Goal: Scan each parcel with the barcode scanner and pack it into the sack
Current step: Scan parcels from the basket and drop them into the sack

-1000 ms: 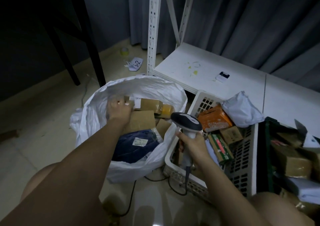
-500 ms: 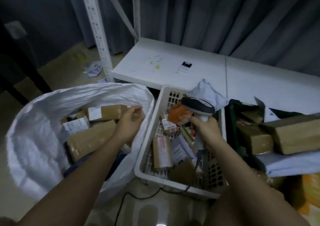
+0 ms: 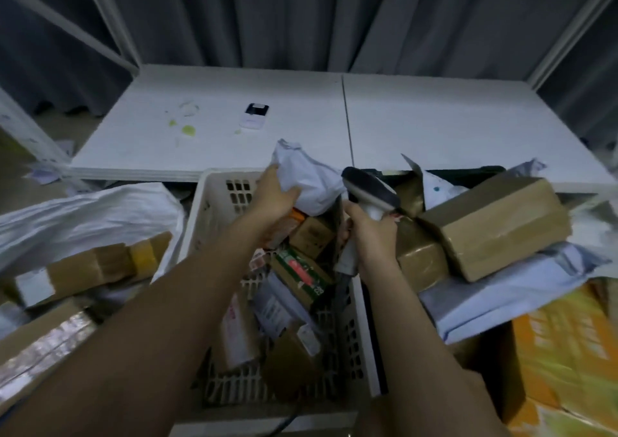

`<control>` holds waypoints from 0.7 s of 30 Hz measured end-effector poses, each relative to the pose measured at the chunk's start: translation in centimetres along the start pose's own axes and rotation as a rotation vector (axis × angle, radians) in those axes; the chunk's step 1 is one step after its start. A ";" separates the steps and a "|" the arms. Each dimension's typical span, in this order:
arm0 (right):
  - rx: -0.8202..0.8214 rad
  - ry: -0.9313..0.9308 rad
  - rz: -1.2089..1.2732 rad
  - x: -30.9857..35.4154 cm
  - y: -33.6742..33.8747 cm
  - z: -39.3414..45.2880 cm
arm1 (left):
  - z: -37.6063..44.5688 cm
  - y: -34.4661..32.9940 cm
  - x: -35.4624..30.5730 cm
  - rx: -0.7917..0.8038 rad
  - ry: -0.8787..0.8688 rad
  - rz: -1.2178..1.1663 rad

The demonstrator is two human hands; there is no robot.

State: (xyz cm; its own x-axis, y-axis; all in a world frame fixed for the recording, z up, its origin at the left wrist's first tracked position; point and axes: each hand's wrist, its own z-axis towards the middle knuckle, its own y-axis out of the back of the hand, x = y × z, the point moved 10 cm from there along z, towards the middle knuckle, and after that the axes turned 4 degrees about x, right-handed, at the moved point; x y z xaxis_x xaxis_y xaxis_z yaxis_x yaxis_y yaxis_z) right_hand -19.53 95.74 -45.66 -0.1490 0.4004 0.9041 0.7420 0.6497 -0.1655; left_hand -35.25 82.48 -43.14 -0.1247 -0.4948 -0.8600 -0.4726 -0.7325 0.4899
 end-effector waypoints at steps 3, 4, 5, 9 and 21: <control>-0.004 -0.057 0.027 -1.1 0.4 1.1 | 4.0 -0.4 1.5 -0.091 0.055 0.084; -0.010 -0.068 0.032 -1.4 0.6 1.4 | 4.9 -0.5 2.1 -0.122 0.103 0.119; -0.017 -0.074 0.037 -1.6 0.6 1.6 | 5.7 -0.6 2.6 -0.142 0.139 0.148; -0.015 -0.079 0.061 -2.3 0.4 2.3 | 8.3 -0.3 3.4 -0.212 0.171 0.089; -0.002 -0.070 0.063 -2.2 -0.1 0.0 | -2.6 5.7 3.7 -0.475 -0.025 -0.054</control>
State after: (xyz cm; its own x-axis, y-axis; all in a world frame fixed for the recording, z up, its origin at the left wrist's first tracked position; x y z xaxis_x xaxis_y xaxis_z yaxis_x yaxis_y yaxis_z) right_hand -19.25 94.83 -47.65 -0.1469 0.4846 0.8623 0.7529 0.6202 -0.2203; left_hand -36.09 75.29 -43.15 -0.1349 -0.4425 -0.8865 -0.0286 -0.8926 0.4499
